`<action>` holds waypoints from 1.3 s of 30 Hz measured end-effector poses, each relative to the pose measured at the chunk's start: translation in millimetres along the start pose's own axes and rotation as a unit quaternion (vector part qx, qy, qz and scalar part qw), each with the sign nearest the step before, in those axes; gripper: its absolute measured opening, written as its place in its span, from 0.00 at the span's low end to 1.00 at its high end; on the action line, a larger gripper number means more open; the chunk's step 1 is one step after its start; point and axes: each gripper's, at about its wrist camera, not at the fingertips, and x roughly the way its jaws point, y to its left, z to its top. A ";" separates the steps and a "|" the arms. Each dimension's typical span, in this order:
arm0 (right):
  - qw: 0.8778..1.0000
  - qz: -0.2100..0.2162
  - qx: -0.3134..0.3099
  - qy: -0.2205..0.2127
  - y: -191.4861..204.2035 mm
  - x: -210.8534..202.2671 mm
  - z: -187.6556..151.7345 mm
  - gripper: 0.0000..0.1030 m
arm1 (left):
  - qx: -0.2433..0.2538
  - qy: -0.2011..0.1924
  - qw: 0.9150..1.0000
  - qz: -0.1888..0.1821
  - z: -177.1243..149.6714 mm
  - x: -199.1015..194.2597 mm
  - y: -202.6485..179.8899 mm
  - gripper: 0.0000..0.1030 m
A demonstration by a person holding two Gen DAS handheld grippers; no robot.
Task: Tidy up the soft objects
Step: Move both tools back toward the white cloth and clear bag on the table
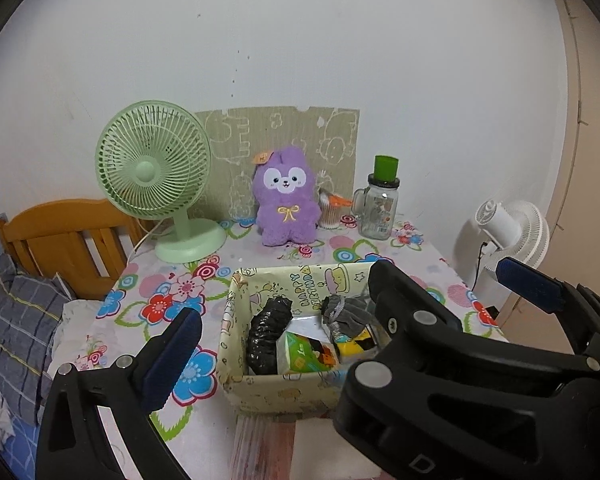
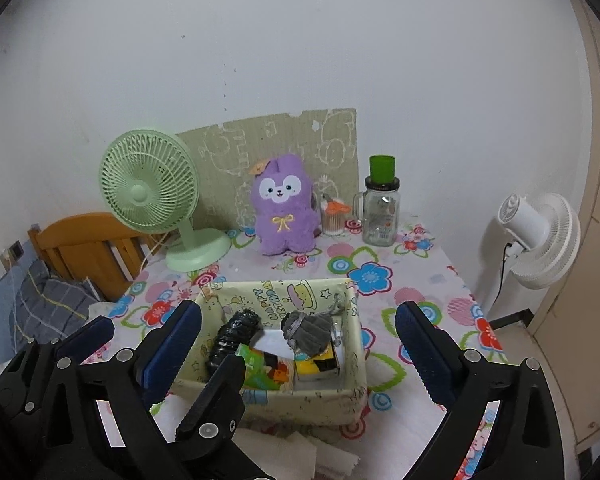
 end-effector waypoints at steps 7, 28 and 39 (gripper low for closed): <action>1.000 -0.002 -0.003 -0.016 3.0 -31.9 -4.9 0.97 | 0.004 -0.015 1.000 -0.002 -6.0 -28.8 -5.8 1.00; 0.999 -0.009 -0.016 -0.037 11.2 -105.3 -35.8 0.97 | 0.004 -0.045 0.999 -0.002 -39.3 -95.6 -14.3 1.00; 0.999 -0.015 -0.023 -0.028 16.1 -109.8 -60.1 0.97 | 0.004 -0.036 0.999 -0.003 -62.3 -97.1 -11.8 1.00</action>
